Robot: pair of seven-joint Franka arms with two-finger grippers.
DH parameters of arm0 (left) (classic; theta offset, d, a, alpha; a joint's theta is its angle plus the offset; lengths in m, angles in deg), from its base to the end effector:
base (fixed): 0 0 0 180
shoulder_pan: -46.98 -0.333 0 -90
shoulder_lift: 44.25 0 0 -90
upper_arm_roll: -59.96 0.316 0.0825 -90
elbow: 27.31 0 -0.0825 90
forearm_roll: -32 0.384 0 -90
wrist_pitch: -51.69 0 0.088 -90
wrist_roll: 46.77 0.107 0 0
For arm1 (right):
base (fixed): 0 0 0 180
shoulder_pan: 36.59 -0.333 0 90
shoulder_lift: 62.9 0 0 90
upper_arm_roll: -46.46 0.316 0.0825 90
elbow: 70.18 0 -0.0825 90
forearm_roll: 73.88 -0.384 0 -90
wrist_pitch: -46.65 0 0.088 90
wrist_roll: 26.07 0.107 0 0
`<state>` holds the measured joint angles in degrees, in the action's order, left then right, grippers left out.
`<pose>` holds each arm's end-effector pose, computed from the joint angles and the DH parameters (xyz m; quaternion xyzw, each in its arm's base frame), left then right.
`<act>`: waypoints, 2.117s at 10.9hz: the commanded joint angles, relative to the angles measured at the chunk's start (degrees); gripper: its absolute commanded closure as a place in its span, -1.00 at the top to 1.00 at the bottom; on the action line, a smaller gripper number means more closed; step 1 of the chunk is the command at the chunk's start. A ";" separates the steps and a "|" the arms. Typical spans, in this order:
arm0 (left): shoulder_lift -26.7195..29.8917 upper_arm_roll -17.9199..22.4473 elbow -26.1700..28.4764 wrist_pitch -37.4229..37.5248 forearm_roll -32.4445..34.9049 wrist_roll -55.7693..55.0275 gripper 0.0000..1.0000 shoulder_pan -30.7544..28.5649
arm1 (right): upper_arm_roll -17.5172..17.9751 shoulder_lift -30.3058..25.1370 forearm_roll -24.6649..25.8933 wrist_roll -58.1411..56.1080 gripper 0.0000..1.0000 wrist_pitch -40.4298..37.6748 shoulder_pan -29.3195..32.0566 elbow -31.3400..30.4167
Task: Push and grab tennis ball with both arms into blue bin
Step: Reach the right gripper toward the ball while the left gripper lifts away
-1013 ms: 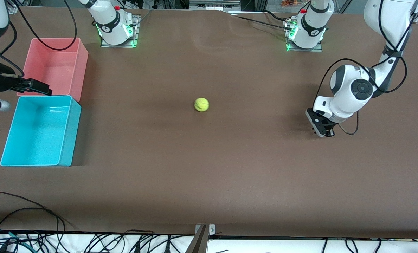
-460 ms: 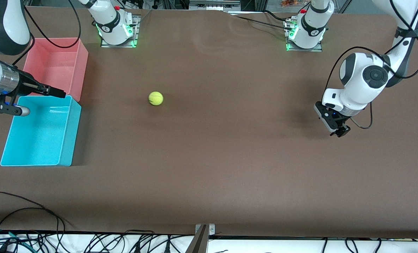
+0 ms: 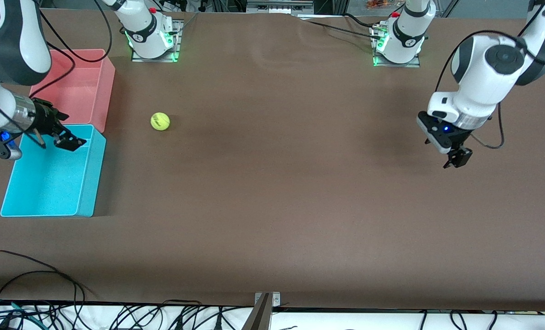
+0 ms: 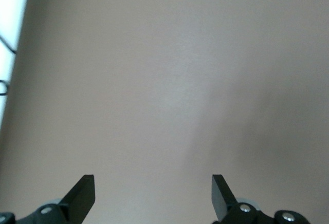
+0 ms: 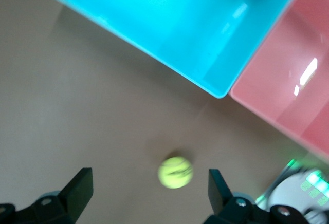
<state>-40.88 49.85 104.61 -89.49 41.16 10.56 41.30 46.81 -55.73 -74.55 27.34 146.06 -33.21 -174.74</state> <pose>0.5232 -0.0412 0.3928 -0.8210 0.5571 -0.0700 0.1037 0.5709 -0.0293 0.4474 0.8753 -0.4715 -0.0997 0.0402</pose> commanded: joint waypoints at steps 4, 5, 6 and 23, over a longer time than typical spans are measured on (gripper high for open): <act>5.95 1.92 1.59 1.97 1.47 -1.60 1.00 0.41 | -1.31 3.64 0.67 36.38 0.90 8.49 0.57 -3.53; 6.04 2.11 1.59 2.05 1.29 -1.69 1.00 0.49 | -1.93 3.47 0.49 40.59 0.88 11.30 0.66 -5.29; 6.30 2.20 1.50 3.10 1.29 -2.13 1.00 0.50 | -2.37 3.46 0.49 44.99 0.91 14.12 0.66 -6.96; 5.96 5.62 -21.95 34.90 -1.77 -11.10 1.00 3.84 | 1.41 -12.44 2.16 51.01 0.96 39.37 -0.04 -48.44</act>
<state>-34.26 54.31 86.65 -59.11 41.02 -0.10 44.03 48.00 -65.43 -73.46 80.05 183.09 -33.25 -218.51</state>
